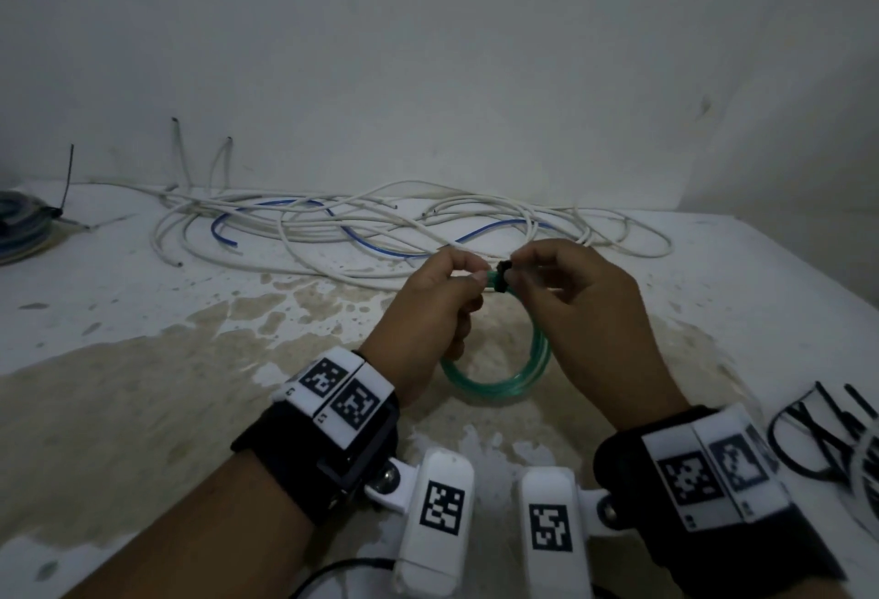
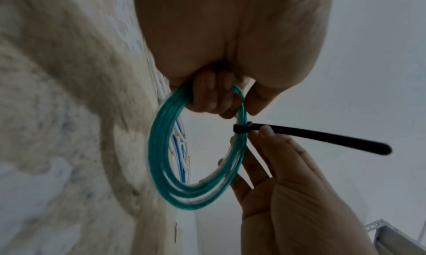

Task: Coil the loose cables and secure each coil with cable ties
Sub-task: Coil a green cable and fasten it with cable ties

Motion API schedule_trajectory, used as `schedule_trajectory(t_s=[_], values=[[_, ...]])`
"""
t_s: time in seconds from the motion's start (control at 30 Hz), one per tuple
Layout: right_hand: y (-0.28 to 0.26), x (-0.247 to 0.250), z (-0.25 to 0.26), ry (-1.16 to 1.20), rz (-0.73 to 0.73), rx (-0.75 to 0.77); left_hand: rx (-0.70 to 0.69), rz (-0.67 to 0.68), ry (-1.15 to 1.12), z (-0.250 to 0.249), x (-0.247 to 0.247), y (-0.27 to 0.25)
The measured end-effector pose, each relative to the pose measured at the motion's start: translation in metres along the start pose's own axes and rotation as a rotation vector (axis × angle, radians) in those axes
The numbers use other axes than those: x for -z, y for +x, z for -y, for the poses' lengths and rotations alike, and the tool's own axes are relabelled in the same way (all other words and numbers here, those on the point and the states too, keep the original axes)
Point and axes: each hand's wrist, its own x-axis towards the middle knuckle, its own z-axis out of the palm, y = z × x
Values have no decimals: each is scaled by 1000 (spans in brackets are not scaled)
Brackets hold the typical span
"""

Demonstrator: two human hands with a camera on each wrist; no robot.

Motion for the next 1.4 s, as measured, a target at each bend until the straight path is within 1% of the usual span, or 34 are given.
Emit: schedule_trajectory(t_s=[0.1,0.2,0.3,0.37,0.43,0.53,0.63,0.7,0.77,0.87,0.97,1.03,1.1,1.17,1.2,1.27,1.33,1.4], values=[[1,1,-4,-31,-29,14,15,31,-6,2,-4,-2],[0,-2,-5,-53,-36,50,8,6,57,7,-4,-1],[0,-4,-8,-59,-29,62,-84,-37,232,13,-1,2],[0,-4,-11,-54,-20,49,-167,-68,406,15,3,4],[-1,-4,-11,-63,-3,38,-206,-82,527,15,4,4],[-1,-5,-10,-56,9,25,-168,-14,451,14,2,2],[-1,-4,-7,-3,9,9,-167,42,411,13,0,2],[-2,-3,-5,27,5,13,-190,60,400,11,0,1],[-2,-3,-4,14,6,30,-237,63,445,11,0,1],[-1,-3,-7,-87,-18,111,-289,46,489,13,0,2],[-1,-2,-7,-199,-63,245,-304,58,563,13,1,3],[-2,-1,-4,-234,-77,281,-310,65,581,12,1,3],[-2,1,-2,-231,-70,233,-338,64,603,11,1,3],[0,2,0,-179,-35,105,-355,69,613,10,2,1],[1,3,1,-147,-16,42,-341,77,605,9,2,1],[2,5,1,-86,23,-29,-263,92,538,7,2,0],[1,5,3,-41,98,-52,-174,94,446,5,3,1],[0,3,4,-2,155,-49,-136,96,408,1,5,1]])
